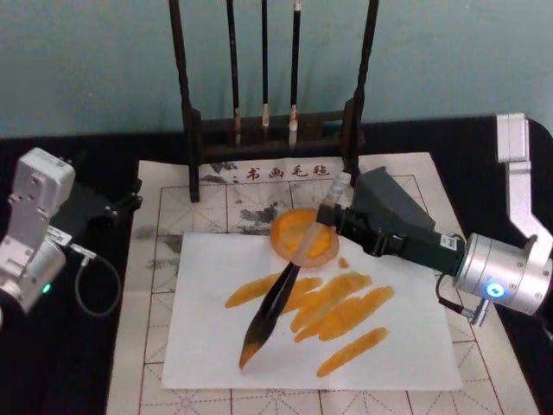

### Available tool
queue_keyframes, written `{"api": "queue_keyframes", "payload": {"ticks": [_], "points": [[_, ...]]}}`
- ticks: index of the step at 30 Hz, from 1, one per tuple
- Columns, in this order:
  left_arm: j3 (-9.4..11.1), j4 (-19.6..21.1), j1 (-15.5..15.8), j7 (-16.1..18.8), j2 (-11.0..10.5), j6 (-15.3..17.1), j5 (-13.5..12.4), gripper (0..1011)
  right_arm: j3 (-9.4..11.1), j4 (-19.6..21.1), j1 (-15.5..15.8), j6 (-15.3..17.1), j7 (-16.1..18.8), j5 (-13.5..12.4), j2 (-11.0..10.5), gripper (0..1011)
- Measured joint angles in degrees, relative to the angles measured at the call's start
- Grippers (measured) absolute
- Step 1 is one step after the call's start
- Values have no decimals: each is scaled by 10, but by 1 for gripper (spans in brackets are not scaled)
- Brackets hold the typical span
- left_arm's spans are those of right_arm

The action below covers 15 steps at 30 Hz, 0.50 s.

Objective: Pick up the brush from the inkstone, write on the paper, then place the brush back to its original position.

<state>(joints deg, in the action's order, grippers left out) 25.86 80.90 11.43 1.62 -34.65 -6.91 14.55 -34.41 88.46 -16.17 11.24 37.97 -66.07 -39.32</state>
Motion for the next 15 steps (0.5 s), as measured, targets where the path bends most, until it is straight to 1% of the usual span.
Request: {"api": "queue_keyframes", "payload": {"ticks": [15], "points": [[0,0,0,0,0,0,0,1001,-11,-18,-10,-1,-4,5,9,181]]}}
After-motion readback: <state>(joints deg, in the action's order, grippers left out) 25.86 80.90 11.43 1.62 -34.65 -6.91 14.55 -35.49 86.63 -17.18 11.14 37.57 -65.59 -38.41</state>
